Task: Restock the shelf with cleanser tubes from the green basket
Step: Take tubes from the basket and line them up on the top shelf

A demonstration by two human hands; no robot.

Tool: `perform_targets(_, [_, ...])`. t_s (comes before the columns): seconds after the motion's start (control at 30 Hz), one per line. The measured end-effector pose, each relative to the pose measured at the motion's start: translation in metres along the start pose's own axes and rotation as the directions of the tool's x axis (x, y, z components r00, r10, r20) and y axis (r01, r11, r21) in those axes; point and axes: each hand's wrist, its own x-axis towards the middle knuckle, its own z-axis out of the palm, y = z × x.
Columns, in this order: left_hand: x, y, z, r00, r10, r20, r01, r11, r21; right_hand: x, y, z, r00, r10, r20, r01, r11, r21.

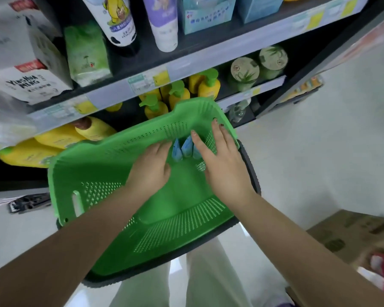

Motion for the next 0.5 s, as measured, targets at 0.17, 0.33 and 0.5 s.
perform_targets(0.17, [0.033,-0.013,0.037,0.988,-0.141,0.06,0.142,0.99,-0.008,0.005,0.007,0.016,0.99,0.053,0.128,-0.059,0.997,0.046])
perform_targets(0.33, [0.067,-0.03,0.075,0.943,-0.302,0.142,0.301,0.953,0.034,0.014,0.01,0.018,0.958,0.045,0.283,-0.069,0.995,0.075])
perform_targets(0.5, [0.092,-0.039,0.104,0.903,-0.377,0.208,0.358,0.926,0.122,0.018,0.013,0.019,0.92,0.028,0.392,-0.067,0.994,0.085])
